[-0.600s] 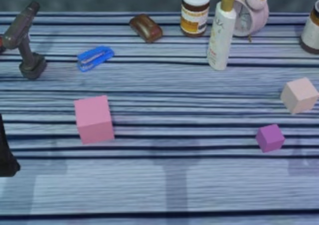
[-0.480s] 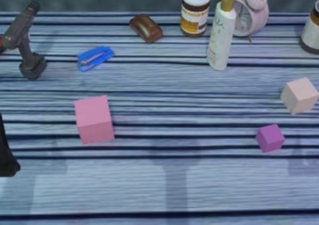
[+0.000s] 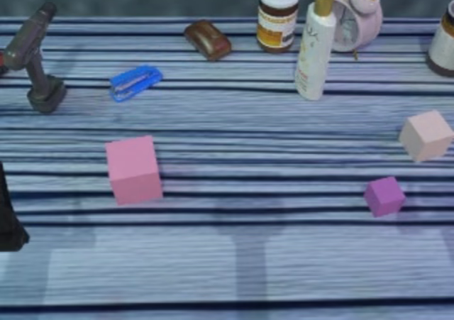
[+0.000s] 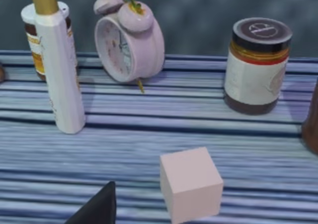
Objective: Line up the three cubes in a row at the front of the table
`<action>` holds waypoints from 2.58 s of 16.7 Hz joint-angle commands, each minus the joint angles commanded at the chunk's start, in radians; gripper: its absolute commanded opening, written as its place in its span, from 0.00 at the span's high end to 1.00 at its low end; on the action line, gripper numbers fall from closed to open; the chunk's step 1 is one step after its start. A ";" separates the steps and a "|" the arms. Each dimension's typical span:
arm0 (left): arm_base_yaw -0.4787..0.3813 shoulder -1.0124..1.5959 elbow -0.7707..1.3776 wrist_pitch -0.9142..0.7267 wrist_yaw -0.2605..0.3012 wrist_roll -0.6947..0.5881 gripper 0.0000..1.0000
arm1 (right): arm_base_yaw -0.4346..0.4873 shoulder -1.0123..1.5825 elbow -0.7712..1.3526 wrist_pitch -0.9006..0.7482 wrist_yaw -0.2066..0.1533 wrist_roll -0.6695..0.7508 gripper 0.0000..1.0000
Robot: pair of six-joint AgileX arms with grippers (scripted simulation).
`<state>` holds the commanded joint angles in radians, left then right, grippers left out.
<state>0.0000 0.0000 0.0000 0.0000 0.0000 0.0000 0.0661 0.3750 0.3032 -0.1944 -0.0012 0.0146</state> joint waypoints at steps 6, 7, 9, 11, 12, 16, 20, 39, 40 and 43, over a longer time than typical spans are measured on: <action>0.000 0.000 0.000 0.000 0.000 0.000 0.00 | 0.092 0.603 0.394 -0.320 0.003 0.010 0.00; 0.000 0.000 0.000 0.000 0.000 0.000 0.00 | 0.108 0.710 0.462 -0.377 0.004 0.012 0.00; 0.000 0.000 0.000 0.000 0.000 0.000 0.00 | 0.139 0.916 0.594 -0.485 0.005 0.015 0.00; 0.000 0.000 0.000 0.000 0.000 0.000 0.00 | 0.168 1.107 0.721 -0.583 0.006 0.018 0.00; 0.000 0.000 0.000 0.000 0.000 0.000 0.00 | 0.181 1.194 0.781 -0.626 0.006 0.020 0.00; 0.000 0.000 0.000 0.000 0.000 0.000 0.00 | 0.224 1.467 0.983 -0.751 0.004 0.027 0.00; 0.000 0.000 0.000 0.000 0.000 0.000 0.00 | 0.245 1.590 1.087 -0.800 0.003 0.030 0.00; 0.000 0.000 0.000 0.000 0.000 0.000 0.00 | 0.247 1.757 0.937 -0.485 0.004 0.034 0.00; 0.000 0.000 0.000 0.000 0.000 0.000 0.00 | 0.247 1.757 0.937 -0.485 0.004 0.034 0.00; 0.000 0.000 0.000 0.000 0.000 0.000 0.00 | 0.247 1.757 0.937 -0.485 0.004 0.034 0.23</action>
<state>0.0000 0.0000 0.0000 0.0000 0.0000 0.0000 0.3130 2.1318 1.2403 -0.6793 0.0024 0.0489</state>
